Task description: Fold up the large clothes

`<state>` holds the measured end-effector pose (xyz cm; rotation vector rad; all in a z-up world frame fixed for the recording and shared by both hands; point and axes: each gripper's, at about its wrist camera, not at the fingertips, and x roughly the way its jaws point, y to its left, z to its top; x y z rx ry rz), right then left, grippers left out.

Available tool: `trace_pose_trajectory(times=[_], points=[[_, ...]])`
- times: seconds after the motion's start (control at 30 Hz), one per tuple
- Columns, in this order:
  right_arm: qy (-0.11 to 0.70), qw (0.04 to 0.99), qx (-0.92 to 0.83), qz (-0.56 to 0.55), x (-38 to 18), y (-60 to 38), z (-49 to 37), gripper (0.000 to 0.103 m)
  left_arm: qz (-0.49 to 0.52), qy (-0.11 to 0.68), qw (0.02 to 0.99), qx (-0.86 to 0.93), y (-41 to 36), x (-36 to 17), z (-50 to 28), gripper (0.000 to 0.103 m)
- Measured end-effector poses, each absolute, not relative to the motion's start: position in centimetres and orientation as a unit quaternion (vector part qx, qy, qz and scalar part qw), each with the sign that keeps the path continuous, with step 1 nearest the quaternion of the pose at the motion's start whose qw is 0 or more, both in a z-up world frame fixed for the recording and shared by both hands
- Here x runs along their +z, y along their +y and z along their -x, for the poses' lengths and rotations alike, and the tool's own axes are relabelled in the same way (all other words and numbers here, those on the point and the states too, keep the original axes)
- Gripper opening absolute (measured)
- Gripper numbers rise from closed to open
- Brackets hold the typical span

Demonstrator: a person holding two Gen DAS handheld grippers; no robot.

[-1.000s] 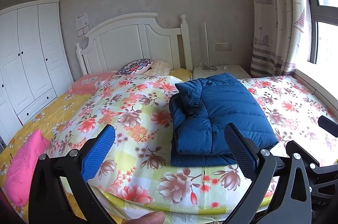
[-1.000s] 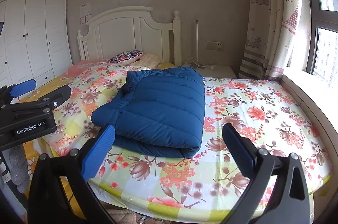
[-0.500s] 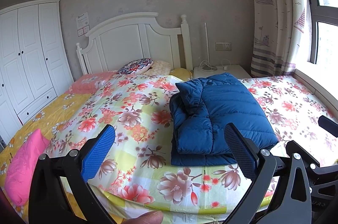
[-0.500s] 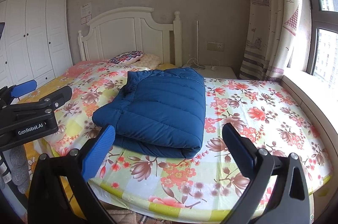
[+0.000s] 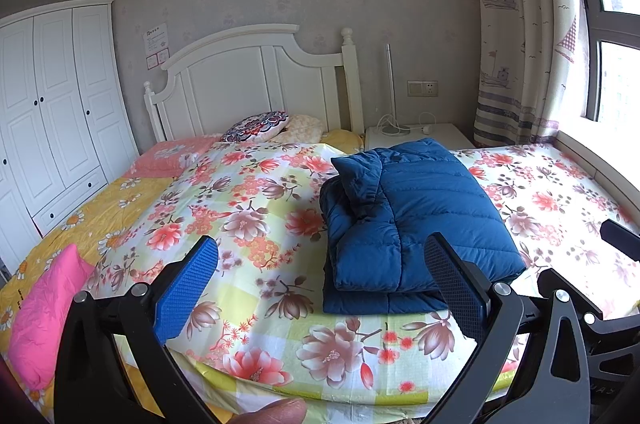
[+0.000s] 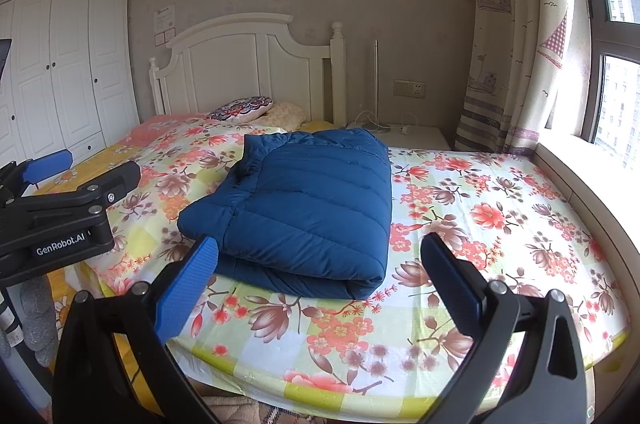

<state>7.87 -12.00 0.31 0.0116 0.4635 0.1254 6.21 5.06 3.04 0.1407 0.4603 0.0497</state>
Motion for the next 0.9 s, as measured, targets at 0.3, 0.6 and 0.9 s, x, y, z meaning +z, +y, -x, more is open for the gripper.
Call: trace_pose_trajectory(times=[0.3, 0.6, 0.9], points=[[0.229, 0.971, 0.062, -0.006, 0.3, -12.1, -7.9, 0.101, -0.07, 0.228, 0.971, 0.024, 5.0, 3.0, -6.1, 0.099], [0.238, 0.969, 0.064, -0.01, -0.4, -12.4, -8.3, 0.101, -0.072, 0.231, 0.97, 0.03, 3.9, 2.0, -7.3, 0.099], [0.299, 0.952, 0.044, -0.039, -4.0, -16.7, -12.8, 0.101, -0.032, 0.309, 0.95, 0.012, 4.6, -3.1, -13.8, 0.099]])
